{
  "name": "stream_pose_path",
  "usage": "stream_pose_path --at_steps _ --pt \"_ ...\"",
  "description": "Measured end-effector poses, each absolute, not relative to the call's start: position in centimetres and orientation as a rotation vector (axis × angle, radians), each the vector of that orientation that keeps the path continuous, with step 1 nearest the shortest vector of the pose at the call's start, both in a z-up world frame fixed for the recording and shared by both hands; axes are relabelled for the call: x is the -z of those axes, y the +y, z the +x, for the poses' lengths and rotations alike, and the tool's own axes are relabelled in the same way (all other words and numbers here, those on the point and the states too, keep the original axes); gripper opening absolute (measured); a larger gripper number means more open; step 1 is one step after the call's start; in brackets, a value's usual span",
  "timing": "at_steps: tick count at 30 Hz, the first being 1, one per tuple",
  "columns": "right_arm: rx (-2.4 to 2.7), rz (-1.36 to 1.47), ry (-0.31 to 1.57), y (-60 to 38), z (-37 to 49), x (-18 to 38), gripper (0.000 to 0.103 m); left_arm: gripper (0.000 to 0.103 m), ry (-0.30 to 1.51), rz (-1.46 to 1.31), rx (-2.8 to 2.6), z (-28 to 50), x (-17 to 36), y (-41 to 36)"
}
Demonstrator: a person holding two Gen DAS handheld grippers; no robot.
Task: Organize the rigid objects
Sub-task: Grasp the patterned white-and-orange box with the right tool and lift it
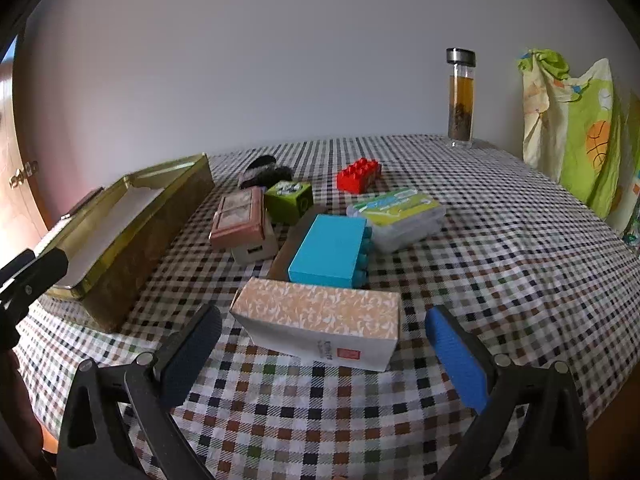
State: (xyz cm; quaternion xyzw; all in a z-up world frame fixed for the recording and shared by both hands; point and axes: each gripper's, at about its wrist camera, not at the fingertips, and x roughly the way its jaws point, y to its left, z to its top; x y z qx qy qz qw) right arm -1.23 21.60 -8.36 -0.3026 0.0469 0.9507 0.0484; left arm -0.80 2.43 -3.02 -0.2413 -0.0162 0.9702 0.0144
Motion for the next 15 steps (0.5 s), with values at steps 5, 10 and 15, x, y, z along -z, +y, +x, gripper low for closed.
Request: stream_pose_path --at_steps 5,10,15 --pt "-2.915 -0.907 0.138 21.7 -1.5 8.3 0.1 0.103 -0.046 -0.766 -2.998 -1.0 3.2 3.0" --pt "-2.962 -0.905 0.209 22.5 -1.2 8.4 0.083 0.103 -0.02 -0.766 -2.988 -1.4 3.1 3.9" --pt "-2.994 -0.776 0.232 23.2 0.0 7.0 0.083 0.103 -0.016 -0.779 -2.955 -2.2 2.8 5.1"
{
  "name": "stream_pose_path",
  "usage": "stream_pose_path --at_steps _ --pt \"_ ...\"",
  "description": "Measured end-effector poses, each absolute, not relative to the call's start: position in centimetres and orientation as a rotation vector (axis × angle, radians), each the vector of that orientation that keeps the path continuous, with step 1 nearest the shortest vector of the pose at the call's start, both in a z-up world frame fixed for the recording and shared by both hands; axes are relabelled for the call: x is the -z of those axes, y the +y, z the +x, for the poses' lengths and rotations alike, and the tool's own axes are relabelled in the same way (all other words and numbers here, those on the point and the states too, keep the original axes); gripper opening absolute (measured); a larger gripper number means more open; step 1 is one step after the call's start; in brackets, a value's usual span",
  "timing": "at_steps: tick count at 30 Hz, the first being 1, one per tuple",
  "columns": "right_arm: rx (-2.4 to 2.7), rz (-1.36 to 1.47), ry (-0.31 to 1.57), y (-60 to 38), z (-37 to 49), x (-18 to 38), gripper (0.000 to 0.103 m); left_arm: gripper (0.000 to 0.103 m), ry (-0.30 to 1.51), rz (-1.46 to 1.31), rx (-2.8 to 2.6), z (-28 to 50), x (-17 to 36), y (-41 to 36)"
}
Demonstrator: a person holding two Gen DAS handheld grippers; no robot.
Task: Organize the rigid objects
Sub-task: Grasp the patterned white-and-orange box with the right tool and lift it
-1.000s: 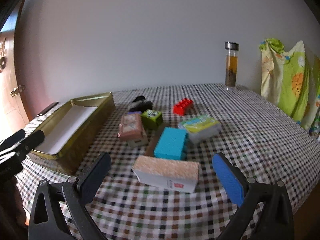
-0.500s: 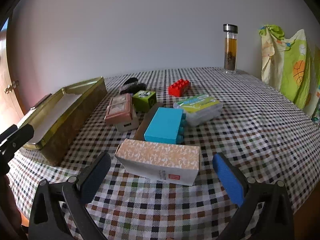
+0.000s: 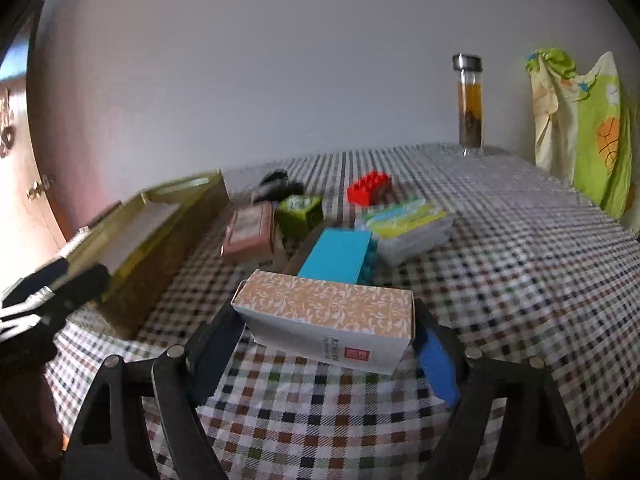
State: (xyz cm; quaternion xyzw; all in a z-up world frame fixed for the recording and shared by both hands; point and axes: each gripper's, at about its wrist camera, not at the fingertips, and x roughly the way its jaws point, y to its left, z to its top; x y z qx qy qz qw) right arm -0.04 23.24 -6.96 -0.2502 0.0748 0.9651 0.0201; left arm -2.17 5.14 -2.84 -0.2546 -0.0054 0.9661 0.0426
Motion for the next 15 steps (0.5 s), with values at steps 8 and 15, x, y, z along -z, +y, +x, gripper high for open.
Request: stream_pose_path --at_steps 8,15 --pt "-2.933 -0.664 0.251 26.9 -1.6 4.5 0.083 0.103 0.049 -0.797 -2.898 -4.9 2.0 8.9" --pt "-2.89 -0.662 0.254 28.7 -4.4 3.9 0.083 0.102 0.054 -0.895 -2.85 -8.2 2.4 11.3"
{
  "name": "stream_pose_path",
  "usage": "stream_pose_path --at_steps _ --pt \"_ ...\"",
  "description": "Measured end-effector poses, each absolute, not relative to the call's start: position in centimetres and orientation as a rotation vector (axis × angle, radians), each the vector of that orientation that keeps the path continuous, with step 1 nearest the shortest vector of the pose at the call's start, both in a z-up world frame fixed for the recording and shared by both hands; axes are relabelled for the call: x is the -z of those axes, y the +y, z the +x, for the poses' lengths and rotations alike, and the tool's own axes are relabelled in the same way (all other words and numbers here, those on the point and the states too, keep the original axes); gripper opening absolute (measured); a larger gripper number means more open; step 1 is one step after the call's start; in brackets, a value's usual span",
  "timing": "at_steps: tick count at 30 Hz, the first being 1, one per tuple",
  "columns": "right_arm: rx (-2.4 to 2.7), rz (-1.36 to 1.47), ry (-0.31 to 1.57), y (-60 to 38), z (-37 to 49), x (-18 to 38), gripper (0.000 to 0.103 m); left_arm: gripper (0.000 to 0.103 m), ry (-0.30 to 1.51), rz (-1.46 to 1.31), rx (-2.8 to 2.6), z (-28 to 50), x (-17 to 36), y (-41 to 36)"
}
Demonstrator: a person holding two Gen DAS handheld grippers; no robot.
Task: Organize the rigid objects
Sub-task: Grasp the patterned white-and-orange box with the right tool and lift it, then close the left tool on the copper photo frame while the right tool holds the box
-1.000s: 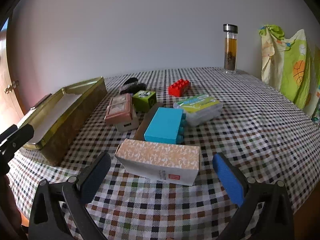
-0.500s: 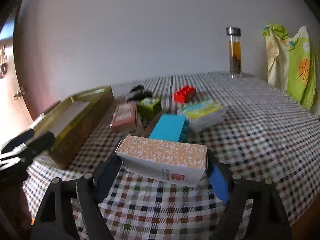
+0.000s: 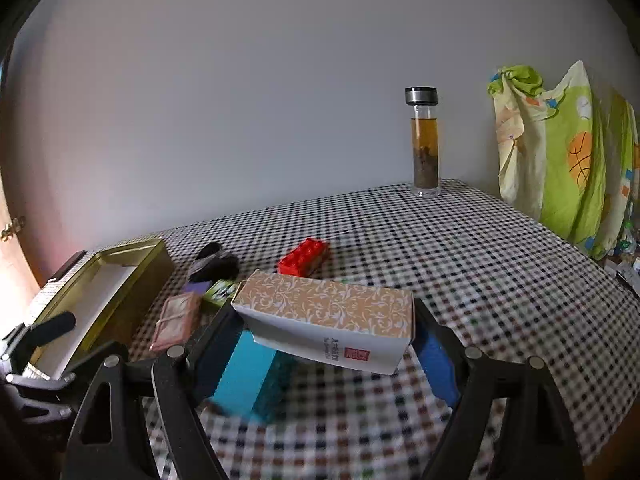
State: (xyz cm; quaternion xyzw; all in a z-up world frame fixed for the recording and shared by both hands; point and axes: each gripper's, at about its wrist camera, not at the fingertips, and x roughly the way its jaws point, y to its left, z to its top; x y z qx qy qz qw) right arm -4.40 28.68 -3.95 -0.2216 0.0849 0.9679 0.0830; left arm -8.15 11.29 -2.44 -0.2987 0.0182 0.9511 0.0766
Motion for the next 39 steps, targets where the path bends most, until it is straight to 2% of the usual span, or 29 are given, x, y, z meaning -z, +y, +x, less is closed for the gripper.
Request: stream_pose_path --at_steps 6,9,20,22,25,26,39 --pt "-2.866 -0.636 0.237 28.9 -5.5 3.6 0.083 0.102 0.097 -0.964 -2.827 -10.0 3.2 12.8" --pt "-2.862 -0.641 0.236 29.0 -6.2 3.9 0.083 0.095 0.079 -1.009 -2.818 -11.1 3.7 12.9" --pt "-2.879 -0.653 0.208 28.8 -6.5 3.8 0.084 0.091 0.062 -1.136 -2.807 -13.9 5.1 13.6" --pt "-2.876 -0.647 0.201 28.7 -6.5 3.7 0.084 0.081 0.081 -1.147 -2.803 -14.1 5.1 13.8" --pt "-2.875 -0.642 0.202 28.9 -6.6 3.6 0.084 0.057 0.066 -1.178 -2.765 -14.3 5.4 13.8" --pt "-2.875 -0.645 0.207 29.0 -6.7 3.7 0.084 0.056 0.048 -1.174 -2.759 -14.3 5.4 13.7" --pt "-2.904 -0.635 0.22 28.8 -6.6 3.6 0.084 0.054 -0.035 -1.016 -2.811 -13.0 4.1 12.4"
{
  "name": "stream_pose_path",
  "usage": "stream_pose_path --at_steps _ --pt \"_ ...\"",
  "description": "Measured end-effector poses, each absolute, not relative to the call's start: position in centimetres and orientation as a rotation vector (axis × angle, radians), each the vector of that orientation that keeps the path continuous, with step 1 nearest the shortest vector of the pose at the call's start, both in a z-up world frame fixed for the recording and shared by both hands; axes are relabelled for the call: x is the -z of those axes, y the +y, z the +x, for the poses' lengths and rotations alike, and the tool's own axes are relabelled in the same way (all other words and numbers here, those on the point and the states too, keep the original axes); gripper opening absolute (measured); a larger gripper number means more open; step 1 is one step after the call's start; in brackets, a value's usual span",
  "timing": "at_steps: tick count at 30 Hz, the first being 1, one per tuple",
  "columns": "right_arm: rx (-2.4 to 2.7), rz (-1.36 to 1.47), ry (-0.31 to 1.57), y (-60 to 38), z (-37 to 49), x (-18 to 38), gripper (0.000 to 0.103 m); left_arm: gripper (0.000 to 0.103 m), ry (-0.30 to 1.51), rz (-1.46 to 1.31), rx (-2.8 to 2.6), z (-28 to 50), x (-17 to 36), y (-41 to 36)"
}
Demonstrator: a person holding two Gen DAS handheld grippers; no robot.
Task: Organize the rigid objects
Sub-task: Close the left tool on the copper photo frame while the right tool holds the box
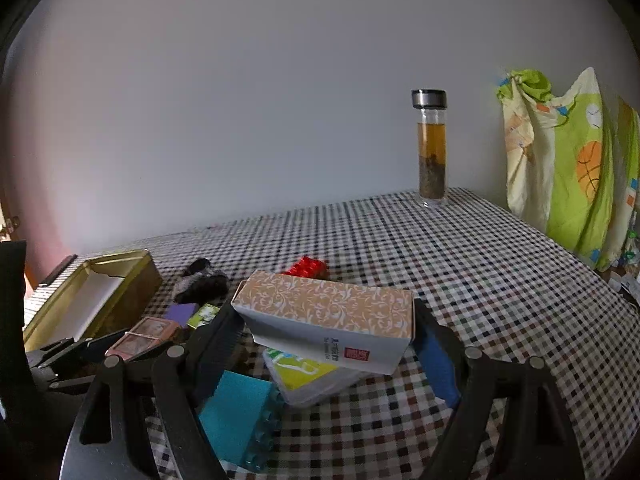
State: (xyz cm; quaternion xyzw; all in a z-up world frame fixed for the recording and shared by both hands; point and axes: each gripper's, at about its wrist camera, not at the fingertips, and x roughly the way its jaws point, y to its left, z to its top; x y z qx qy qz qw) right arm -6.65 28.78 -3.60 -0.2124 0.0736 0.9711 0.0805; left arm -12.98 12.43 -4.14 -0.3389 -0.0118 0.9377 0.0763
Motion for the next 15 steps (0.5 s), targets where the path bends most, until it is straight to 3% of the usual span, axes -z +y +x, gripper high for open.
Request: stream_pose_path --at_steps 3,15 --pt "-2.907 -0.635 0.197 28.3 -6.9 3.5 0.084 0.044 -0.036 -0.991 -2.814 -12.7 3.9 12.4" --pt "-2.897 -0.638 0.179 27.8 -7.2 3.5 0.084 0.046 -0.085 -1.157 -2.728 -14.0 5.4 11.8"
